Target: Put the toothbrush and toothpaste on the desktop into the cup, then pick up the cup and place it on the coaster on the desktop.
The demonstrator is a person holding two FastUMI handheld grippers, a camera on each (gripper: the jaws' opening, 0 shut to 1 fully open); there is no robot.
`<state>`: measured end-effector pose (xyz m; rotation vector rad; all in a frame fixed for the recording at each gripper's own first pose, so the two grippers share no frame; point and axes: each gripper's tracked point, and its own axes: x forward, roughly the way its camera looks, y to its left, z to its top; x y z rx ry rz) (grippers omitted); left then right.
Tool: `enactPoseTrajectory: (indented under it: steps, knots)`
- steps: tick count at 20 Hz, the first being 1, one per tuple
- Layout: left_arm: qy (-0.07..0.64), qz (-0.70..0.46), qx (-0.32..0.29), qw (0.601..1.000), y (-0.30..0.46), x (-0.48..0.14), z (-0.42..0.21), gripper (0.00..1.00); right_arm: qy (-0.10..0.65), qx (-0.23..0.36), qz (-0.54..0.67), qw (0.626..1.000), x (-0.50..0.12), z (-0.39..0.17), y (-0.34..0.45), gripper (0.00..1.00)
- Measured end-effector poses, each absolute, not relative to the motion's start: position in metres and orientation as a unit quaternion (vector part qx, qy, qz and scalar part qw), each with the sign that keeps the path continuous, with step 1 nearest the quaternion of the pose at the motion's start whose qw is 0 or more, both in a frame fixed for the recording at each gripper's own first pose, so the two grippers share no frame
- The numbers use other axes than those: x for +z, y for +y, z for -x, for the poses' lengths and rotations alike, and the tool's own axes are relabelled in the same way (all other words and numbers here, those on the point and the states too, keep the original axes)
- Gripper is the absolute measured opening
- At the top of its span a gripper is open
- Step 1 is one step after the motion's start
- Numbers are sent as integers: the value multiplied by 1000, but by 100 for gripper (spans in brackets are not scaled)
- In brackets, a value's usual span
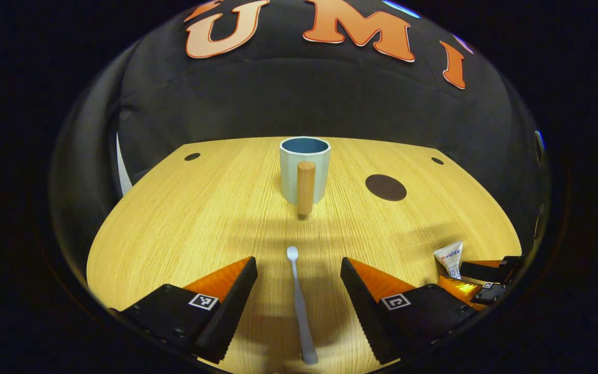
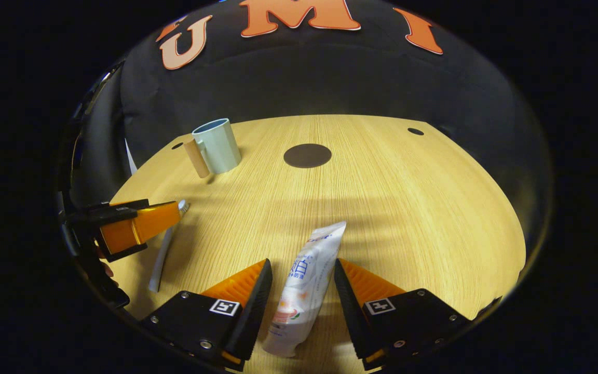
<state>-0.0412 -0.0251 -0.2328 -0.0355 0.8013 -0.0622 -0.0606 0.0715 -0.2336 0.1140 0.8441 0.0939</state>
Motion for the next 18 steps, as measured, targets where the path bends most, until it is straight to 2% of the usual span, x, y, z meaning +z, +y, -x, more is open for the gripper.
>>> enactPoseTrajectory:
  steps: [2,3,4,8,9,10,11,12,13,14,15,16,18]
  knots:
    - [406,12,-34,913,-32,-240,48,98,408,38,-59,910,-233,58,67,66]
    - [416,15,-32,909,-35,-244,51,79,405,38,-61,911,-232,58,66,63]
    - [421,20,-31,906,-37,-246,52,76,404,41,-64,912,-233,56,67,55]
    - [459,31,-11,888,-39,-263,63,72,391,55,-53,917,-229,51,75,40]
    - [463,30,-9,886,-35,-268,65,63,393,50,-51,917,-230,51,68,28]
    - [472,27,-6,881,-29,-273,68,60,396,55,-58,915,-228,54,65,24]
    - [478,22,-10,878,-28,-274,69,53,401,61,-64,912,-228,54,64,20]
    - [486,22,-11,874,-27,-274,68,52,405,67,-70,909,-229,54,64,20]
    - [497,27,-12,867,-25,-276,68,38,410,73,-75,906,-230,55,64,24]
    - [507,27,-15,861,-23,-277,68,34,414,79,-78,904,-230,55,65,20]
    - [516,27,-13,856,-20,-278,67,34,414,80,-84,903,-229,54,63,20]
    - [525,33,-18,850,-20,-281,63,17,417,82,-92,900,-231,53,62,15]
    - [531,38,-18,846,-15,-276,54,8,424,83,-114,895,-231,52,60,9]
